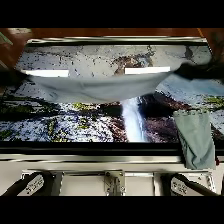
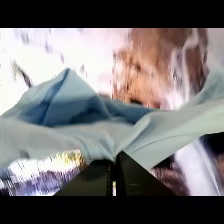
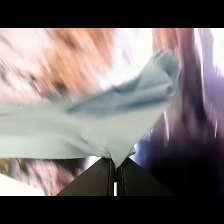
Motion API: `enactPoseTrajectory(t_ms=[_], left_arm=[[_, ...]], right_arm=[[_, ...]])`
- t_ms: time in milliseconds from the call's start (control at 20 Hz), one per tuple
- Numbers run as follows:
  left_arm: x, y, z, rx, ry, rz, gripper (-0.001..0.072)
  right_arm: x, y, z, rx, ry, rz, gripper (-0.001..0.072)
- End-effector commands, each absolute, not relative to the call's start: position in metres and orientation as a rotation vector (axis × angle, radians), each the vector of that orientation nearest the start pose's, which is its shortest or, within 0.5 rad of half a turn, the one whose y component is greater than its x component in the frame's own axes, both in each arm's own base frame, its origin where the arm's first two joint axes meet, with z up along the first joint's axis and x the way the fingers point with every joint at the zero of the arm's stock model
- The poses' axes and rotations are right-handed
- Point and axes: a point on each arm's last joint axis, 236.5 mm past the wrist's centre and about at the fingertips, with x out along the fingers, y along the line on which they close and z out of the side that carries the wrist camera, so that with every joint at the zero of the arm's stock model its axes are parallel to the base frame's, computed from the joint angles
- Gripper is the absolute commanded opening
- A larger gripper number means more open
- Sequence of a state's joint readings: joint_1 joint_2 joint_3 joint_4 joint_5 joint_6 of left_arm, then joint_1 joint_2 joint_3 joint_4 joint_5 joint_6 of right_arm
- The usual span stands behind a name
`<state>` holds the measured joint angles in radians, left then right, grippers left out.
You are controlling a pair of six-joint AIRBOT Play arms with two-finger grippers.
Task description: Fold the shirts.
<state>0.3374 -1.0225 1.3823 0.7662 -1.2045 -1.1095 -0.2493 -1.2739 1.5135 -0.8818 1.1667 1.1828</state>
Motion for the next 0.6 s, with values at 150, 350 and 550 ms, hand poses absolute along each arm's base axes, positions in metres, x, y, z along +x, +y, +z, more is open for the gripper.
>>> enactPoseTrajectory(t_ms=[150,350,550], left_arm=[[0.226,-0.077,0.573,0.099,-0.210,-0.334,0.0035],[0.158,-0.072,0.580,0.128,-0.255,-0.194,0.0035],[0.142,-0.063,0.531,0.192,-0.068,-0.124,0.0035]], right_arm=[[0.290,0.017,0.514,-0.047,-0.057,0.130,0.0062],[0.198,0.008,0.527,-0.092,-0.099,-0.011,0.0061],[0.169,0.008,0.486,-0.117,0.065,-0.036,0.0061]])
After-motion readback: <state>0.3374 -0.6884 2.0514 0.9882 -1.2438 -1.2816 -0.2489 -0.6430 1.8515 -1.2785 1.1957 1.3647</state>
